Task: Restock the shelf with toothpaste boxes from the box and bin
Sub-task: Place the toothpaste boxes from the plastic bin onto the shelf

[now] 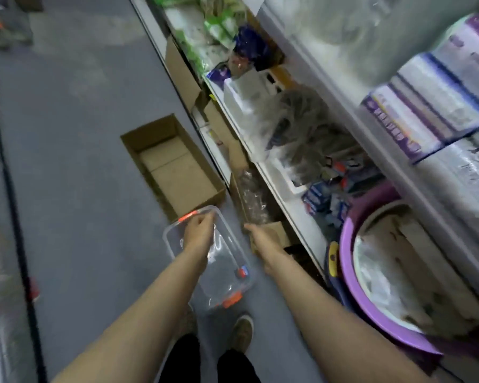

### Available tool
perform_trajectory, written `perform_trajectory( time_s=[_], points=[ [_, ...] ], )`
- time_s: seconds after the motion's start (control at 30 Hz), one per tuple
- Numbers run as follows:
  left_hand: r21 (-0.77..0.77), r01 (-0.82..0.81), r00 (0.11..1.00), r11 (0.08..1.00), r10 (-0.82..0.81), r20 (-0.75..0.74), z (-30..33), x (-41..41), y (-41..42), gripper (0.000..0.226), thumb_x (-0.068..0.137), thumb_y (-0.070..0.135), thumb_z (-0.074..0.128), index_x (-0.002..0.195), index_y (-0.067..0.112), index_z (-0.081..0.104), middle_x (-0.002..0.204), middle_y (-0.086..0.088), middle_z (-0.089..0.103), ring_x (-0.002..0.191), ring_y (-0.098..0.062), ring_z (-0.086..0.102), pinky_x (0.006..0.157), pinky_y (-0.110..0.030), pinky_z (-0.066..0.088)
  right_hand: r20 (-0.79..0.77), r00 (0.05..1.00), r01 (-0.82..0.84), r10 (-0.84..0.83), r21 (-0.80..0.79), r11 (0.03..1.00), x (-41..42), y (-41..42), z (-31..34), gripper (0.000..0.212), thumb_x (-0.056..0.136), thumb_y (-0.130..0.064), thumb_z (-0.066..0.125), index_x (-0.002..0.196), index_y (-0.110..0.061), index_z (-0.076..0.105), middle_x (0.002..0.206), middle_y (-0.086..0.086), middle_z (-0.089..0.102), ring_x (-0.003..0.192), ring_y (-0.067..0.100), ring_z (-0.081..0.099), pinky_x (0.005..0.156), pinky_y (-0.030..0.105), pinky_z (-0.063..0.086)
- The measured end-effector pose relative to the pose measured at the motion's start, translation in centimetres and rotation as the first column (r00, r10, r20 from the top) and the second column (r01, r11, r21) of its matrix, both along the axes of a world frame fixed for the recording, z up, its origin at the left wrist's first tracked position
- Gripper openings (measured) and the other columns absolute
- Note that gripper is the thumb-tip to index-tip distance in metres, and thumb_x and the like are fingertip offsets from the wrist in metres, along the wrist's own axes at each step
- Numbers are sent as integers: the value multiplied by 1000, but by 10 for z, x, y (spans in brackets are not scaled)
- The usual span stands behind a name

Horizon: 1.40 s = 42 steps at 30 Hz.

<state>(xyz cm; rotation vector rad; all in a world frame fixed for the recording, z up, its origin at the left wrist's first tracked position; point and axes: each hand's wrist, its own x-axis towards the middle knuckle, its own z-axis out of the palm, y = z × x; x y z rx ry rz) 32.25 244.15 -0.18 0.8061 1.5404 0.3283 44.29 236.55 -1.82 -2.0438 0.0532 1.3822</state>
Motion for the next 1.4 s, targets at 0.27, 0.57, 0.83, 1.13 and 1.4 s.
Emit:
perform_trajectory(
  time_s=[0.27,0.57,0.83,1.13,1.4],
  points=[
    [-211,36,998,977,-47,-43,-198,-30,-25,24,92,49,56,80,28,60,89,-3,60,91,-26,58,96,-42,50,-21,1000,-21,18,-184,983,-20,-22,-198,36,70,-54,66,82,-20,64,90,8,67,84,24,64,84,39,50],
    [-272,72,993,960,-94,-70,-363,-41,-42,22,100,40,50,84,27,58,97,13,60,110,-24,59,105,-49,46,39,978,-188,206,-266,945,-31,-40,-386,35,85,-50,61,110,-31,77,104,-7,73,100,17,67,91,32,51],
    [-313,40,993,949,-72,-92,-420,-60,-46,33,83,58,51,102,32,59,118,-1,62,114,-24,58,106,-48,45,245,941,-150,234,-318,936,-63,-40,-429,30,97,-33,54,119,-17,66,114,2,66,105,24,62,81,28,43],
    [-315,-16,983,949,-42,-177,-468,-74,-43,25,99,44,49,83,27,59,105,-5,64,102,-27,59,102,-50,47,90,981,-133,174,-350,927,-67,-25,-463,39,101,-28,52,139,-16,51,134,11,59,121,31,55,96,34,42],
    [-453,-99,986,886,26,-164,-532,-73,-45,48,103,48,35,82,19,66,83,-1,61,76,-15,53,83,-33,41,30,961,-249,273,-326,912,-62,-18,-522,49,101,-26,50,149,-15,43,149,9,49,133,30,48,101,31,38]
  ],
)
